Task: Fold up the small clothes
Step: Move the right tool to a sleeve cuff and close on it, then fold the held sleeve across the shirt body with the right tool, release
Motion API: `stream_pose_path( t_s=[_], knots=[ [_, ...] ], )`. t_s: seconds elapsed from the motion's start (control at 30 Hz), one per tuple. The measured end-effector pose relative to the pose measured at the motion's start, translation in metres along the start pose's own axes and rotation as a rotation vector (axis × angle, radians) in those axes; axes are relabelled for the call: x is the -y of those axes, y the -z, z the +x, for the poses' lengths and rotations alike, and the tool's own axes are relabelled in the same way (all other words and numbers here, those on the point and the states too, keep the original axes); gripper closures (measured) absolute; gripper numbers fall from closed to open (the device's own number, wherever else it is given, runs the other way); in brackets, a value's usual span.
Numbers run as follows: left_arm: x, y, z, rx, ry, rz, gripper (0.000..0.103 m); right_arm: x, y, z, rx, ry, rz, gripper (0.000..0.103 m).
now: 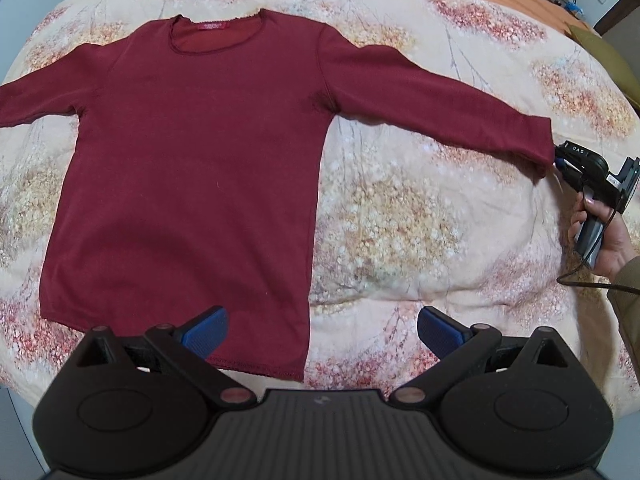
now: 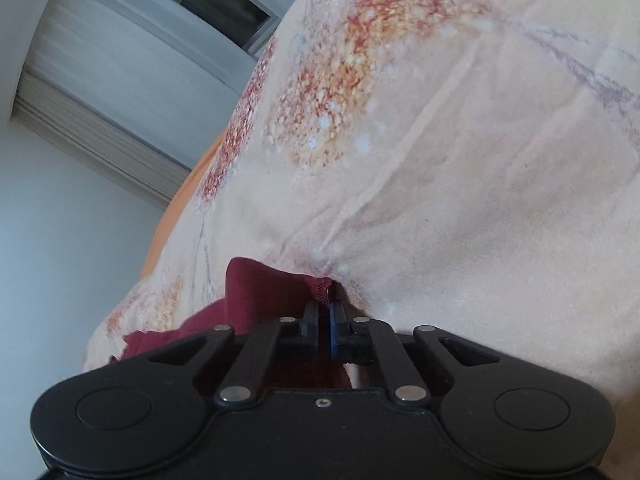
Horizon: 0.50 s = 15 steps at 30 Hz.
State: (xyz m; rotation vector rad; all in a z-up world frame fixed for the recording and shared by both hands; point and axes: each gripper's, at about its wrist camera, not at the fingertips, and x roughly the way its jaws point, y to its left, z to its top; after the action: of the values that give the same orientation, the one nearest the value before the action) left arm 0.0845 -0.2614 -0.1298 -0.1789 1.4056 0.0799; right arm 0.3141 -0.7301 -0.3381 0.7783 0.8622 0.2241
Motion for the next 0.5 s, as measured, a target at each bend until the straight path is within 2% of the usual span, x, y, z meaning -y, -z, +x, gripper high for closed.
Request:
stream_pose_path(
  t_s=[0.1,0.17,0.23,0.3,0.33,0.37,0.43,0.5],
  knots=[
    [0.002,-0.002,0.0,0.004,0.015,-0.001,0.0,-0.002,-0.013,-0.027,0.065,-0.015,0.006,0.102],
    [0.004,-0.002,0.0,0.007,0.019,0.004,0.0,-0.004,-0.03,-0.05,0.136,0.016,0.01,0.102],
    [0.004,-0.002,0.001,0.006,0.022,0.002,0.0,-0.011,-0.045,-0.066,0.181,0.086,-0.03,0.103],
    [0.003,-0.002,0.003,0.001,0.026,-0.004,0.0,-0.02,-0.054,-0.065,0.177,0.192,-0.105,0.093],
    [0.003,-0.001,0.005,-0.005,0.027,-0.004,0.0,-0.021,-0.054,-0.059,0.152,0.258,-0.151,0.078],
    [0.003,-0.001,0.007,-0.012,0.025,-0.004,0.0,-0.02,-0.053,-0.053,0.127,0.294,-0.161,0.075],
    [0.005,-0.001,0.009,-0.021,0.025,-0.001,0.0,-0.014,-0.046,-0.062,0.132,0.253,-0.13,0.075],
    [0.007,-0.001,0.005,-0.007,0.035,0.008,0.0,-0.015,-0.032,-0.077,0.162,0.209,-0.107,0.065]
  ],
)
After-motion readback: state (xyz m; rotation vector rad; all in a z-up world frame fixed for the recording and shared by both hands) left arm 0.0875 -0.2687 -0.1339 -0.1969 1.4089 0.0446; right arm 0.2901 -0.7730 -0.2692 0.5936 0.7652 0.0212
